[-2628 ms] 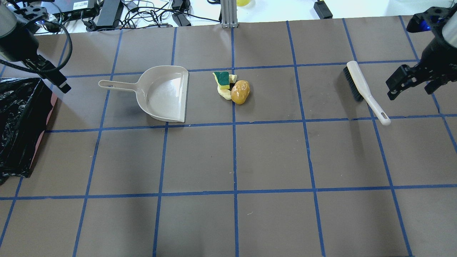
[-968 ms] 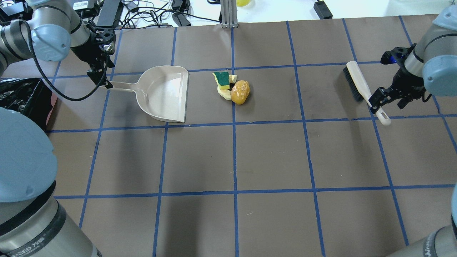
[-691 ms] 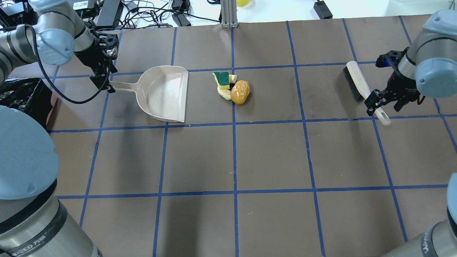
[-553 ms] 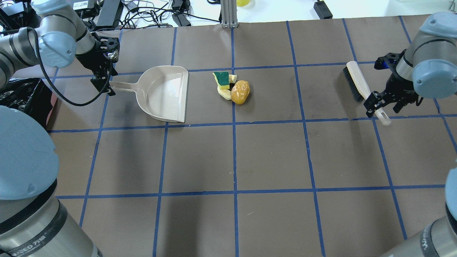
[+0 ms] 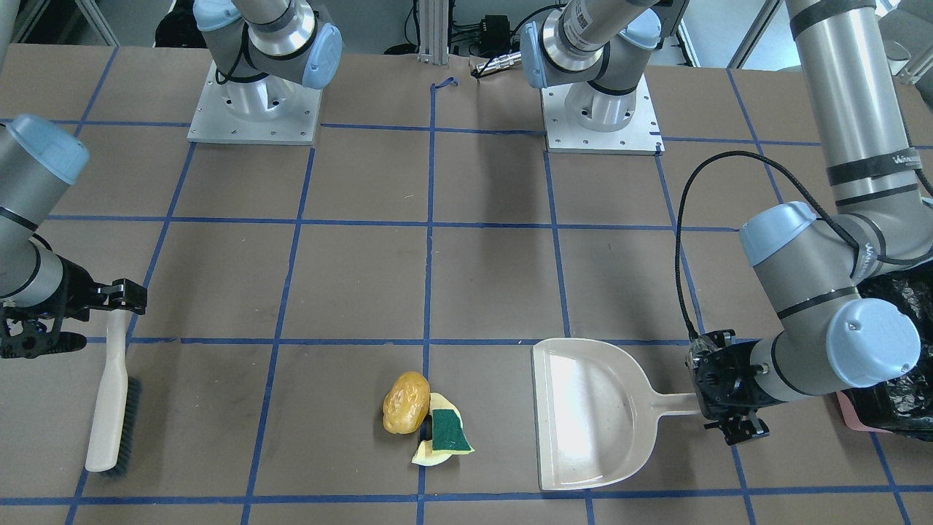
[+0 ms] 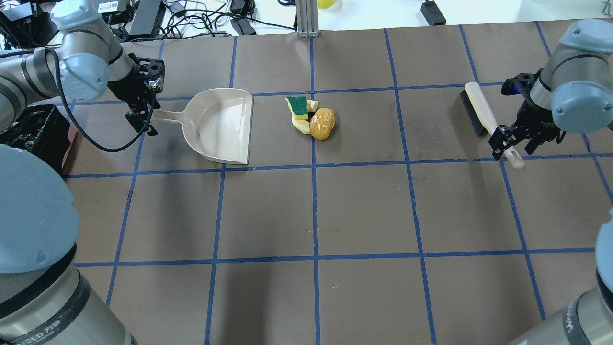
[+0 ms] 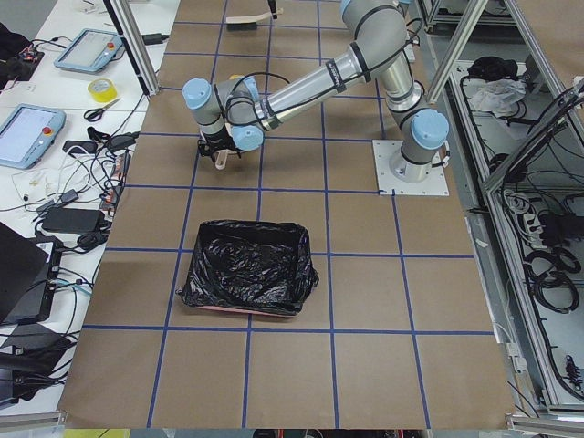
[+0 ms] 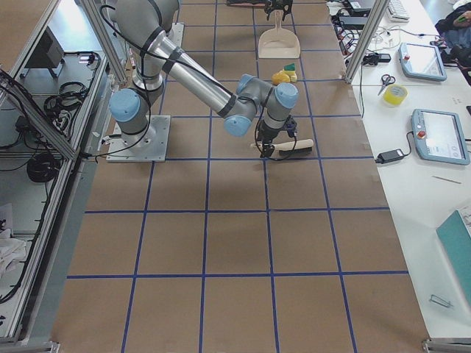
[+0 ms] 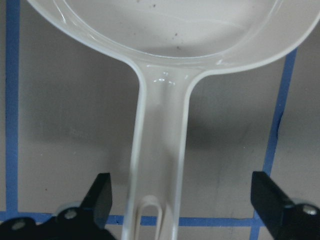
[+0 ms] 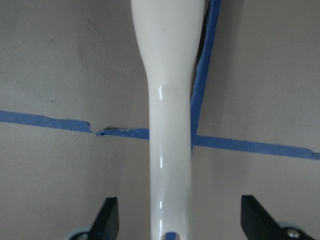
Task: Sweep and dump trash into bin
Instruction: 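Grasp the white dustpan handle with the left gripper while the right grasps the brush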
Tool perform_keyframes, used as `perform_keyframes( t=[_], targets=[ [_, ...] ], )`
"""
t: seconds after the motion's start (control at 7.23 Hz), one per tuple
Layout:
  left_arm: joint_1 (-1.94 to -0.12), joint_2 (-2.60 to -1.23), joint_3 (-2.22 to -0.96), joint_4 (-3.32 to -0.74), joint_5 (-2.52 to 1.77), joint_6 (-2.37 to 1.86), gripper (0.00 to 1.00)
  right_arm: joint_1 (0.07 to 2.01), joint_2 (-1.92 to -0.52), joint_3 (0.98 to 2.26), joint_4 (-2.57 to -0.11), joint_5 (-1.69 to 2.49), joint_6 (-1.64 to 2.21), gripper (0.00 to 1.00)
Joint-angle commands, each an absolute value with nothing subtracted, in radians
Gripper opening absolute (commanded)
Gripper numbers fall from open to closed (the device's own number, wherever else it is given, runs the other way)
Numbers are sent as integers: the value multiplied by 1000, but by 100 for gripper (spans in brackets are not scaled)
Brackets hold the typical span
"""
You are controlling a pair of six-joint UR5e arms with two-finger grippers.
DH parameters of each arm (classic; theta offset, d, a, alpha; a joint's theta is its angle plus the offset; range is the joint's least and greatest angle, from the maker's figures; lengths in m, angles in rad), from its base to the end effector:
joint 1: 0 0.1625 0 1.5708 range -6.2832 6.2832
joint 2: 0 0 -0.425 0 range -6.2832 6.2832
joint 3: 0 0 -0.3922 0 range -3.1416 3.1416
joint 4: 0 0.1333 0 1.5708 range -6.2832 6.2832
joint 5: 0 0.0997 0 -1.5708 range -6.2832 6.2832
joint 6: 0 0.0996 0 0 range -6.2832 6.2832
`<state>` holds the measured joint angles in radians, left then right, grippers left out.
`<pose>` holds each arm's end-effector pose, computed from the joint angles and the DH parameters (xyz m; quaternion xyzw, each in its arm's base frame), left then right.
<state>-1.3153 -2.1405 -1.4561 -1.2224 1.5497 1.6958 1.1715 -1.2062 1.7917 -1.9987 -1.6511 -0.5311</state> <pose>0.0383 -0.6825 0.2384 -0.6581 -0.7510 -0.0211 0.0500 -0.1028 -0.5659 0.2291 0.0687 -0.9937 -0.0882 0.0005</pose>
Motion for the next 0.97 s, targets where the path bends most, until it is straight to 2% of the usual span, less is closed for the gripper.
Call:
perform_keyframes(
  t=[0.0,0.28,0.69,0.83],
  targets=[
    [-1319,-2137,-1459,-1207,1551,1701,78,1172,-1206,1792,-1999,-1638,-522,77],
    [-1319,-2138,-1460,-1207,1552,1701,80,1172,-1204,1792,-2000,-1634,-512,74],
    [-1319,-2138,-1460,-1204,1551,1730,71,1172,-1203,1786,-2002,-1634,-514,52],
    [-1319,-2140,-1462,-1192,1551,1741,63,1172,-1204,1784,-2003,-1631,-514,43]
  ],
)
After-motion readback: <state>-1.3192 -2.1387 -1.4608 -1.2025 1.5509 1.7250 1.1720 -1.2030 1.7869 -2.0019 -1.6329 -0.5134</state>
